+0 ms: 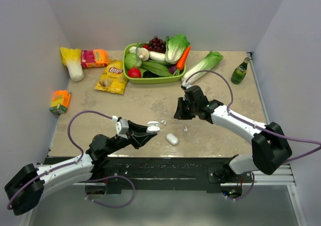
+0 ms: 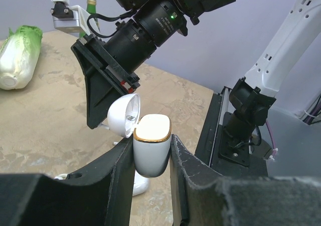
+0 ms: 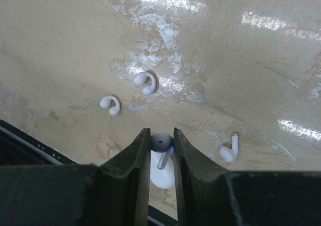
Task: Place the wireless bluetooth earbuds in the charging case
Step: Insert the right earbud into the right side groove of the charging case.
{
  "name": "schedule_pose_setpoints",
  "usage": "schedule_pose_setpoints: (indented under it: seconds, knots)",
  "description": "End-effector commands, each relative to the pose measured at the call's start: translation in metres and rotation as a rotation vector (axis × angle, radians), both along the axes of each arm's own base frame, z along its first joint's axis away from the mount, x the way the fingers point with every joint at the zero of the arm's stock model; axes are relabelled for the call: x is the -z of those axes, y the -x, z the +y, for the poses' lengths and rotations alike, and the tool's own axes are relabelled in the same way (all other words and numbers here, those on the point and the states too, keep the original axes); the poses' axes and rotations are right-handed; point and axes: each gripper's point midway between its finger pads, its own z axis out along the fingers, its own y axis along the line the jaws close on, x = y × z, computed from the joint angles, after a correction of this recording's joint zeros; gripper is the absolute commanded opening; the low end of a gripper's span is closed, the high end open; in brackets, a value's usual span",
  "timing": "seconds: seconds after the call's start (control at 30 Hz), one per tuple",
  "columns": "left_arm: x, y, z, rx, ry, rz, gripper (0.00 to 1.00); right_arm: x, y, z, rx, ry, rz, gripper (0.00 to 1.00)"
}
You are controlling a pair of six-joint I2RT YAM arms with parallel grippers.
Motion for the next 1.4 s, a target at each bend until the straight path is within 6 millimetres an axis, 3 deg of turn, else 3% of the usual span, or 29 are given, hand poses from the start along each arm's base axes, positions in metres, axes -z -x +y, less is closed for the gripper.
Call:
schedule_pose_setpoints:
  seconds: [0.0,0.47,0.9,1.37]
  knots:
    - [-0.005,0.003,0.003,-0.001,0.042,-0.015,0.0,-0.027,-0.006,0.006,-0.015,-0.055,-0.06,0.0]
    - [-0.01,0.005,0.003,0.009,0.057,-0.011,0.0,-0.046,-0.002,0.003,-0.017,-0.08,-0.107,0.0]
    - [-0.009,0.007,0.007,0.004,0.068,-0.005,0.0,-0.07,0.025,0.045,-0.213,-0.381,-0.056,0.0]
    - [-0.022,0.006,0.016,-0.034,0.1,-0.045,0.0,-0.135,0.046,0.051,-0.381,-0.557,-0.32,0.0]
